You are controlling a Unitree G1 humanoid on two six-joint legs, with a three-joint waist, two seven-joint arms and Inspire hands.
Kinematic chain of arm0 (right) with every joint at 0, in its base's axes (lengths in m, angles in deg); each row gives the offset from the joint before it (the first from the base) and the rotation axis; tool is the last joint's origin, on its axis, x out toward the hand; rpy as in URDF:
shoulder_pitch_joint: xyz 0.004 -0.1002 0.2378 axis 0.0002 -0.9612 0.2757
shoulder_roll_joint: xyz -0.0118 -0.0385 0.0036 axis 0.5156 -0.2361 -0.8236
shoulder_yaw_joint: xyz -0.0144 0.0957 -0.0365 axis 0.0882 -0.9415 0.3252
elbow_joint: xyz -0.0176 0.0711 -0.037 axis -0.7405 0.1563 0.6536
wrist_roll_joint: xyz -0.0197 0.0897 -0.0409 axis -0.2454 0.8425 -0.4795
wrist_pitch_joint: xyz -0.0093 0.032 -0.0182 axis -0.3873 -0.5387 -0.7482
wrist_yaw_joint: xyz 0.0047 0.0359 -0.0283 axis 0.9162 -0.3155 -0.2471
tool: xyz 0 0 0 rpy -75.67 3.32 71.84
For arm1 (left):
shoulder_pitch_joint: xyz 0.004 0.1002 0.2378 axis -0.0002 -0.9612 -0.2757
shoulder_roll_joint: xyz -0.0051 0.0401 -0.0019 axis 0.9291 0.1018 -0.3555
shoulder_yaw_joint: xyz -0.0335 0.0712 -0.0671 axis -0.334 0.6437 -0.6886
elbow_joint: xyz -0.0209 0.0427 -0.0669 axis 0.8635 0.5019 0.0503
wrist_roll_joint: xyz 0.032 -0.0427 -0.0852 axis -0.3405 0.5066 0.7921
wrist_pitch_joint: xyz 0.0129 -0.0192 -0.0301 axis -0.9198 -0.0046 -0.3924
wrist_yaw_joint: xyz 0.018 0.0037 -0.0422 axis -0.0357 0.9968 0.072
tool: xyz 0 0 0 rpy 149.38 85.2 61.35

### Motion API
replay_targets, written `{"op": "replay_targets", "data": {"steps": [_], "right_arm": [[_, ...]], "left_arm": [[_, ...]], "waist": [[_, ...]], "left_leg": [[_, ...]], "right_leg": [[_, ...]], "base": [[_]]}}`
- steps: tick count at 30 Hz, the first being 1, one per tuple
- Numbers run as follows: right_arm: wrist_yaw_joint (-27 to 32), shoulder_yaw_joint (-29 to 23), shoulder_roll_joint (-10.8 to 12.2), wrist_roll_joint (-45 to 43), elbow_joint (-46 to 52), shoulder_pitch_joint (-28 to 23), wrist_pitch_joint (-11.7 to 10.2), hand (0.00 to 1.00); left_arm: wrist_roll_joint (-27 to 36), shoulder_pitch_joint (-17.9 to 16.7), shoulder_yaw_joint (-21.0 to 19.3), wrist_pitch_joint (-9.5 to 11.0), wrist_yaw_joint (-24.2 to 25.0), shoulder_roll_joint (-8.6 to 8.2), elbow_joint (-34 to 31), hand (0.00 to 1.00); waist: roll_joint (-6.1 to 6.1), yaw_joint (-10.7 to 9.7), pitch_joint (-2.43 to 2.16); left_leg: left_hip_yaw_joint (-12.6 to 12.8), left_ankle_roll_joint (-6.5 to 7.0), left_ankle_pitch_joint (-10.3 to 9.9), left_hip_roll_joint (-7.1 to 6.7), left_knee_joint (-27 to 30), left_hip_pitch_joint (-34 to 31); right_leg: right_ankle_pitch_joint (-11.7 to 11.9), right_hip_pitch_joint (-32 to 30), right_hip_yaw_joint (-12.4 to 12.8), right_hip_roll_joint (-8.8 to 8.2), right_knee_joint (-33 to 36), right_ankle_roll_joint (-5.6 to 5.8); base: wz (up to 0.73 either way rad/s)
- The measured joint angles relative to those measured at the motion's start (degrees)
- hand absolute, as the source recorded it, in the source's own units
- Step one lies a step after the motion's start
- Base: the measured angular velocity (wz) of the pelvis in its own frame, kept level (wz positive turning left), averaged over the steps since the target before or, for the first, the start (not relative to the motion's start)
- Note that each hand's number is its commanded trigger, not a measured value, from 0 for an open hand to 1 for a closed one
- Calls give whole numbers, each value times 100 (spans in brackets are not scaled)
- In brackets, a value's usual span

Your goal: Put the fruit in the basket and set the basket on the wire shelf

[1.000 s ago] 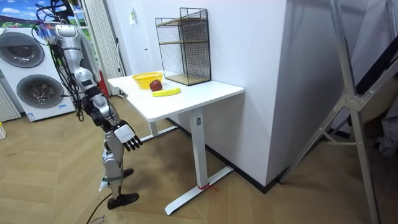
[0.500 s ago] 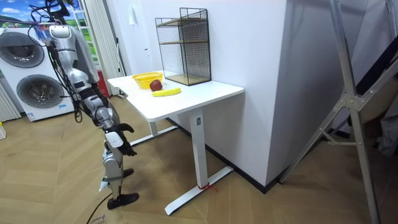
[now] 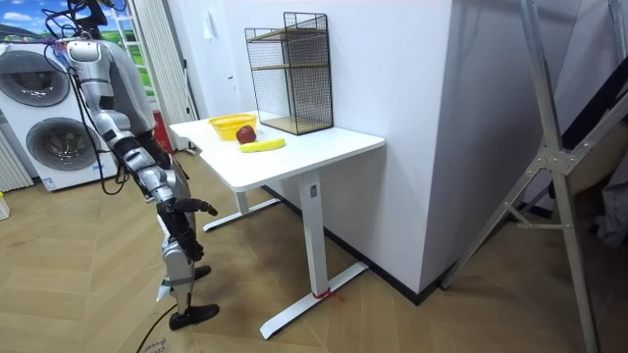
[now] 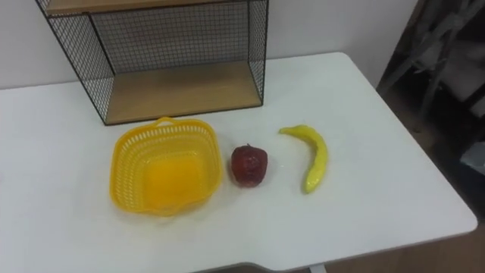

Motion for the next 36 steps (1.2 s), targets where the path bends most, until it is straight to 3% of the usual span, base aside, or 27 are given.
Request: {"op": "replay_targets", "data": {"steps": [2, 6, 8, 13, 18, 24, 32, 36], "right_arm": [[522, -292, -8, -22, 506, -71, -124, 0], [1513, -481, -94, -272, 1679, -136, -353, 0], [2130, -480, -115, -978, 2775, -145, -518, 0], [3149, -405, -263, -2736, 4090, -94, -825, 0], [3547, -237, -445, -4117, 4949, -75, -938, 0], [3070, 543, -579, -5005, 5657, -71, -934, 0], [887, 1551, -873, -5023, 5667, -61, -553, 0], [197, 1909, -1035, -5015, 5672, -44, -490, 0]], "left_arm": [[-1, -69, -186, 0, -6, 3, -7, 0], [-7, -161, -193, 4, -50, 38, -65, 0], [-52, -169, -195, 19, -88, 53, -97, 0], [-138, -146, -160, 84, -83, 80, -213, 0], [-247, -140, -14, 94, 83, 99, -197, 0], [-504, -106, 115, 97, 181, 140, -199, 0], [-508, -54, 283, 85, 544, 149, -231, 0], [-506, -46, 400, 77, 619, 177, -229, 0]], "waist": [[-28, -76, 0], [-67, -100, 17], [-97, -120, 33], [-164, -36, 51], [-119, 95, 57], [-67, 231, 76], [-160, 498, 103], [-192, 591, 98]], "left_leg": [[7, 0, 0, -6, -28, 28], [99, 1, 1, -5, -34, -8], [143, 3, 1, -6, -36, -40], [126, 3, 2, -9, -71, -84], [182, 5, 1, -7, -70, -195], [197, 5, 2, -6, -99, -214], [183, 6, 3, -4, -101, -186], [148, 6, 3, -4, -81, -205]], "right_leg": [[-30, -22, 9, -7, 47, 0], [-41, -118, 107, -7, 120, 7], [-44, -168, 161, -7, 137, 10], [-49, -275, 169, -3, 134, 14], [-37, -381, 254, 9, 147, 9], [-32, -426, 265, 11, 181, 5], [-33, -412, 284, 8, 219, 5], [-33, -373, 271, 8, 209, 5]], "base": [[0], [-12], [-11], [0], [-7], [-1], [0], [3]]}}
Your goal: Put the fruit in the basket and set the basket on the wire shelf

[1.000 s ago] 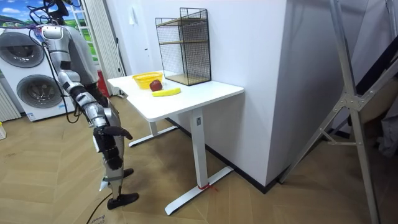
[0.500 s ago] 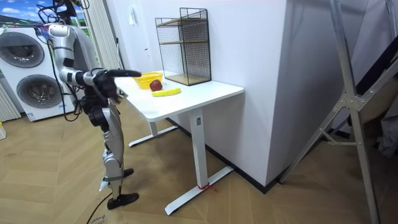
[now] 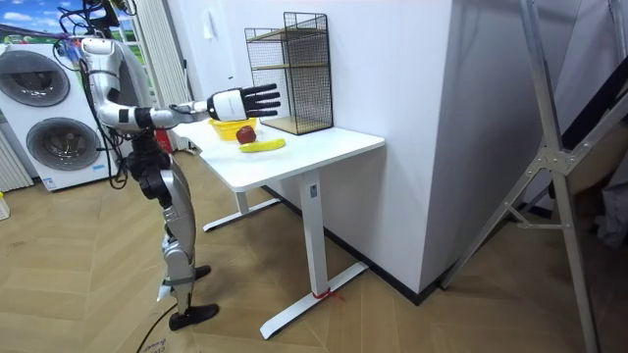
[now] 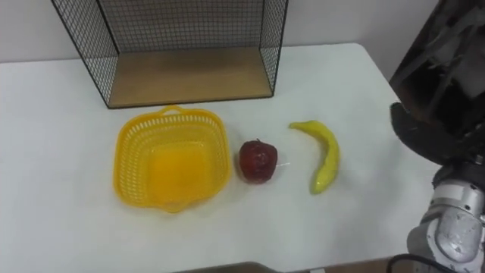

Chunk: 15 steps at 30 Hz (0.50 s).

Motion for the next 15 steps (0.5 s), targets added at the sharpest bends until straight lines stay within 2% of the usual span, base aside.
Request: {"op": "replay_targets", "data": {"steps": [1, 3, 6, 7, 11, 15], "right_arm": [[-165, 101, -15, -4, 0, 29, 0, 0], [-421, 230, -15, -16, 12, 80, 0, 0], [-782, 522, -16, -123, 14, 148, 2, 0], [-952, 627, -16, -281, 14, 178, 11, 0], [-1542, 855, -15, -836, 13, 205, 155, 0], [-1875, 971, -13, -1171, 8, 199, 246, 0]], "left_arm": [[1, -3, 61, 6, 29, 23, 0, 0], [0, -23, 102, 7, 44, 36, 0, 0], [0, -10, 209, 6, 65, 48, -5, 0], [-3, 11, 208, 5, 77, 49, -5, 0], [-2, 116, 211, -9, 144, 77, -4, 0], [-2, 135, 211, -66, 190, 114, 6, 0]], "waist": [[-21, 4, 4], [-25, 28, -17], [-80, 42, -13], [-116, 39, 4], [-176, 149, -12], [-170, 164, -12]], "left_leg": [[-16, 0, 0, -1, 15, 11], [-36, 0, 0, -1, 23, 24], [-97, -1, -1, -1, 33, 52], [-137, -1, -1, -1, 52, 52], [-169, -2, -1, -2, 56, 27], [-271, -4, -2, -5, 103, -35]], "right_leg": [[0, 38, -13, 0, -20, 0], [3, 88, -24, 6, -78, -4], [3, 133, -76, 7, -86, -5], [4, 141, -111, 7, -87, -6], [7, 153, -137, 7, -88, -11], [12, 169, -239, 7, -90, -18]], "base": [[9], [7], [10], [12], [5], [14]]}}
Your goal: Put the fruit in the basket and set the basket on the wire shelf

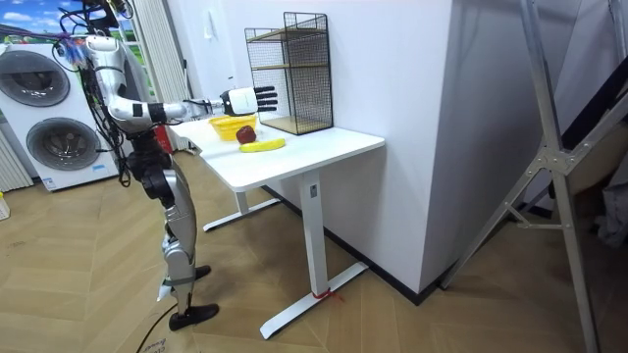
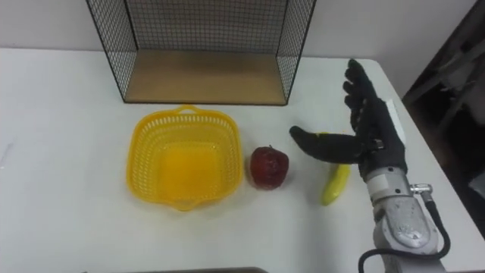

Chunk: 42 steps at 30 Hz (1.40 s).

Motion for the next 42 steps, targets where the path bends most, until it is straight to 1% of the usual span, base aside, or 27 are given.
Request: {"op": "replay_targets", "data": {"steps": [1, 3, 4, 6, 8, 10, 15, 17, 23, 31, 36, 39, 40, 41, 42], "right_arm": [[-67, 54, 0, -116, -1, -2, 0, 0], [-210, 102, 2, -215, -5, -11, 0, 0], [-263, 134, 2, -268, -5, -11, 0, 0], [-376, 180, 2, -403, -10, -11, 7, 0], [-467, 248, 2, -479, -10, -11, 41, 0], [-548, 260, 3, -534, -17, -12, 75, 0], [-709, 293, 4, -650, -122, -12, 75, 0], [-837, 301, 4, -662, -239, -17, 100, 0], [-1039, 308, 5, -696, -240, -19, 122, 0], [-1125, 310, 7, -830, -267, -19, 122, 0], [-1125, 311, 10, -923, -496, -19, 123, 0], [-1124, 333, 9, -1046, -822, -19, 132, 0], [-1124, 356, 9, -1078, -950, -19, 172, 0], [-1124, 402, 9, -1133, -985, -19, 257, 0], [-1126, 431, 9, -1164, -1000, -19, 260, 0]], "left_arm": [[0, 27, 4, -4, 12, 3, 22, 0], [0, 60, 61, -7, 73, 2, 23, 0], [-1, 76, 104, -7, 112, 3, 23, 0], [-1, 73, 105, -7, 120, 2, 29, 0], [-1, 78, 108, -7, 135, 2, 30, 0], [-1, 88, 107, -7, 134, 2, 30, 0], [-1, 125, 115, -5, 122, 3, 27, 0], [-1, 126, 115, -4, 115, 9, 24, 0], [-1, 144, 115, -4, 114, 11, 21, 0], [0, 217, 116, 2, 103, 12, 29, 0], [-8, 192, 113, 3, 106, 21, 74, 0], [-1, 201, 135, 2, 114, 43, 144, 0], [-2, 200, 187, 0, 119, 51, 146, 0], [-2, 197, 220, -1, 126, 49, 146, 0], [-3, 192, 222, -1, 134, 48, 147, 0]], "waist": [[26, -4, 15], [53, 9, 16], [85, 19, 30], [124, 19, 20], [169, 8, -10], [183, 8, -13], [164, 7, -26], [138, 17, -42], [122, 18, -38], [117, 31, -2], [107, 55, -5], [96, 114, -12], [91, 156, -13], [90, 179, -12], [91, 181, -12]], "left_leg": [[-36, -1, 0, 1, 21, -17], [-50, -7, -6, 2, 61, -34], [-53, -7, -6, 2, 67, -41], [-59, -7, -7, 2, 74, -44], [-63, -7, -7, 2, 87, -29], [-63, -7, -7, 2, 91, 9], [-66, -6, -6, 1, 104, 11], [-78, -6, -6, 1, 112, 12], [-92, -7, -6, 1, 107, 5], [-92, -8, -7, 1, 93, -1], [-93, -8, -7, 0, 92, -1], [-93, -8, -7, 0, 97, -1], [-93, -8, -7, 0, 100, -2], [-94, -8, -7, 0, 101, -8], [-98, -8, -7, 0, 103, -12]], "right_leg": [[2, 2, -34, 1, 0, -4], [5, 17, -44, 2, 0, -7], [8, 28, -46, 2, 1, -12], [8, 32, -45, 3, 0, -12], [10, 46, -40, 3, 1, -15], [12, 70, -35, 3, 0, -18], [12, 75, -25, 3, -24, -19], [21, 78, -22, 9, -65, -24], [25, 78, -23, 14, -84, -25], [24, 71, -21, 15, -98, -25], [24, 73, -21, 16, -97, -25], [24, 76, -22, 17, -91, -25], [25, 74, -23, 17, -86, -25], [25, 70, -27, 17, -86, -25], [24, 68, -29, 17, -87, -25]], "base": [[12], [7], [0], [0], [0], [0], [0], [0], [0], [0], [0], [0], [0], [0], [0]]}}
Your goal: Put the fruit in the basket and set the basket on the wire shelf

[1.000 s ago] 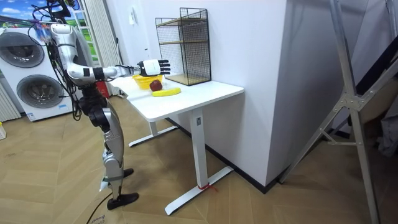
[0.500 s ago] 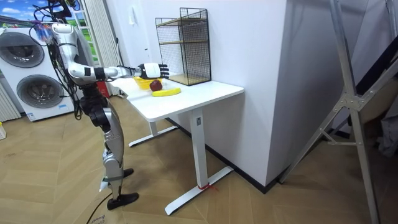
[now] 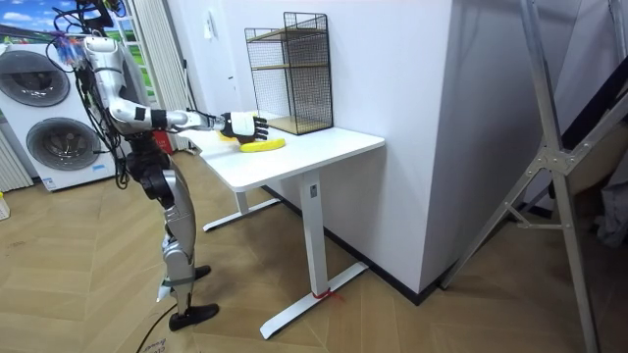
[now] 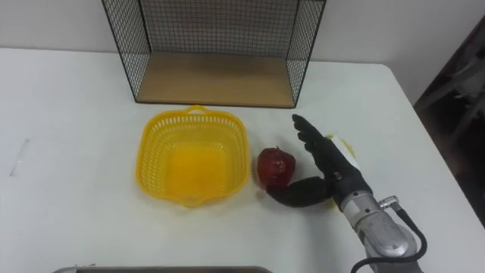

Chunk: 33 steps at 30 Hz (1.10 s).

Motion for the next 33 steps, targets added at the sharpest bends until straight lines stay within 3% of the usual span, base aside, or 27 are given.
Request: {"op": "replay_targets", "data": {"steps": [14, 15, 16, 17, 18, 20, 33], "right_arm": [[144, 158, -8, -457, -228, 15, -73, 0], [145, 158, -6, -522, -228, 18, -73, 12], [145, 159, -5, -616, -228, 22, -73, 42], [146, 158, -5, -715, -228, 23, -73, 82], [146, 158, -5, -778, -228, 25, -76, 95], [228, 158, -5, -932, -230, 30, -92, 100], [848, 159, 32, -1255, -541, 386, -19, 100]], "left_arm": [[-110, 75, 127, -48, 92, 67, -6, 0], [-112, 79, 127, -48, 92, 67, -8, 0], [-113, 79, 127, -50, 92, 68, -9, 0], [-114, 82, 127, -54, 93, 70, -8, 0], [-115, 82, 127, -56, 94, 70, -8, 0], [-135, 70, 128, -78, 97, 69, -10, 0], [-223, 87, 154, -202, 88, 71, -10, 0]], "waist": [[-1, 70, -10], [0, 76, -10], [-3, 86, -9], [-6, 98, -8], [-7, 102, -8], [-5, 107, -7], [53, 121, -9]], "left_leg": [[-95, -1, -1, -5, 86, -92], [-95, -1, -1, -5, 87, -94], [-95, -1, -1, -5, 89, -98], [-95, -1, -1, -6, 92, -102], [-95, -1, -1, -6, 94, -104], [-107, -1, -9, -6, 136, -138], [-151, -2, -31, -5, 186, -193]], "right_leg": [[1, 19, -68, 5, -4, -3], [1, 19, -66, 5, -4, -2], [1, 19, -62, 5, -4, -2], [1, 18, -56, 5, -4, -2], [1, 17, -54, 6, -4, -2], [2, 25, -53, 10, -5, -3], [4, 36, -5, 25, -4, -7]], "base": [[3], [0], [0], [0], [0], [2], [1]]}}
